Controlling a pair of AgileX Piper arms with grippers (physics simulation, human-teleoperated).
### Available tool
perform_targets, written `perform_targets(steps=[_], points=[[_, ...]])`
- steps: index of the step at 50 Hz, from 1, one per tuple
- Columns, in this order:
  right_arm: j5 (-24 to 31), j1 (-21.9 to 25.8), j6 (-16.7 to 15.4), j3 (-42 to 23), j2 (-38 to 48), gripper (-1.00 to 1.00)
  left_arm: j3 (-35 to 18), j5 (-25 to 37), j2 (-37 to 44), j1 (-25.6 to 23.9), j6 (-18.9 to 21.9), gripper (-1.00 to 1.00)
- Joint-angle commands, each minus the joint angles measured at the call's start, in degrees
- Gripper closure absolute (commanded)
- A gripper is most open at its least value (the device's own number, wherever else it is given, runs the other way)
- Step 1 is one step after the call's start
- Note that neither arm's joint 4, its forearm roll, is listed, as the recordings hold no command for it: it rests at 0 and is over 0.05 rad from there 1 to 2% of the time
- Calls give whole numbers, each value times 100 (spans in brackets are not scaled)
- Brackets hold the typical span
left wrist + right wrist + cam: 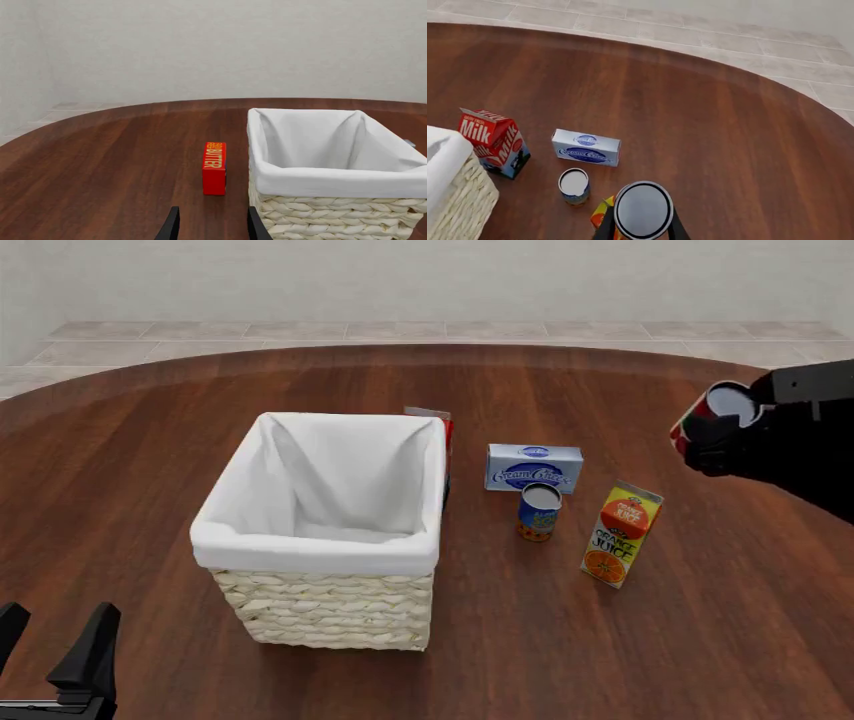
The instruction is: Pick up the alphabet soup and the tomato sauce, and put them in the basket.
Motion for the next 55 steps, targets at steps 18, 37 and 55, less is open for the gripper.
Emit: perform_targets(steps=[18, 37, 55], points=[[-132, 662, 3, -427, 467, 100, 0, 0, 0, 0, 0, -100], [-117, 1037, -32, -639, 604, 100, 0, 0, 0, 0, 0, -100], [-16, 1417, -97, -888, 655, 100, 0, 0, 0, 0, 0, -100]])
